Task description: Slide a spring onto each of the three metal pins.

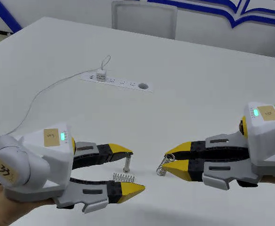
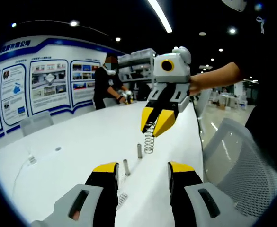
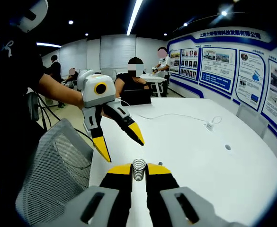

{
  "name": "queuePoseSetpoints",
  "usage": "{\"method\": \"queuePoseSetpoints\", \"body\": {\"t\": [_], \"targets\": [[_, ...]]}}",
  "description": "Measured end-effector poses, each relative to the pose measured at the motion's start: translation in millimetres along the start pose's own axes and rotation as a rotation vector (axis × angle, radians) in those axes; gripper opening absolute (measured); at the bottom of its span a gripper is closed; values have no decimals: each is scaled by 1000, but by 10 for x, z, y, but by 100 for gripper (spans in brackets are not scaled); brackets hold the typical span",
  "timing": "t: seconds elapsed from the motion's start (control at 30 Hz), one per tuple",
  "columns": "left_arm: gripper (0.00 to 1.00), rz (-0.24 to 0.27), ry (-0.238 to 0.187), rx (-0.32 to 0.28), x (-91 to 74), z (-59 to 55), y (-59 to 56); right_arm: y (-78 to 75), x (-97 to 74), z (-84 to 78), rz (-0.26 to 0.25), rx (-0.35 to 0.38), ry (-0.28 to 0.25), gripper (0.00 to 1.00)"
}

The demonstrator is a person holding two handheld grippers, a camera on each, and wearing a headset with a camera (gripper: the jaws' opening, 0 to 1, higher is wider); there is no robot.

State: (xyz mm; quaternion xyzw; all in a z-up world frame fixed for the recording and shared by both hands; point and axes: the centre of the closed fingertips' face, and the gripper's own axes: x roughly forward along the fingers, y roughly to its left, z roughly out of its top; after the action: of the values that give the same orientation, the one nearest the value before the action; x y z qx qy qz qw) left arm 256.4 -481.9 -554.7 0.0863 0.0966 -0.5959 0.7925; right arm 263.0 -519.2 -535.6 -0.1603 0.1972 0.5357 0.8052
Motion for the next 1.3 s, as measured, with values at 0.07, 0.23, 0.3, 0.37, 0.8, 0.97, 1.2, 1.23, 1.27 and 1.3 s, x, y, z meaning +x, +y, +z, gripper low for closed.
{"method": "queuePoseSetpoints", "body": {"t": [0.07,0.23,0.3,0.37,0.8,0.97,1.2,1.23,1.27,1.3], "targets": [[45,0,2,-10,-17,-16,10,-68,-4,-24,-24,9,1,11],[51,6,-15,-42,-59,-5,28,-216,-12,-105,-71,17,20,11],[55,18,-16,-42,-74,-4,53,-291,-21,-144,-96,19,23,11],[59,35,-18,-43,-94,-4,91,-366,-29,-206,-122,17,37,11],[87,126,-14,-76,-122,-21,311,-732,52,-435,-246,70,79,11],[88,128,13,-84,-135,-90,326,-849,150,-523,-271,116,85,11],[88,154,50,-91,-199,-226,373,-899,254,-690,-278,161,125,11],[88,159,47,-93,-208,-228,382,-907,258,-717,-279,164,132,11],[88,163,43,-98,-218,-230,391,-906,263,-737,-275,174,134,11],[88,166,37,-110,-229,-228,400,-906,266,-744,-274,179,129,11]]}}
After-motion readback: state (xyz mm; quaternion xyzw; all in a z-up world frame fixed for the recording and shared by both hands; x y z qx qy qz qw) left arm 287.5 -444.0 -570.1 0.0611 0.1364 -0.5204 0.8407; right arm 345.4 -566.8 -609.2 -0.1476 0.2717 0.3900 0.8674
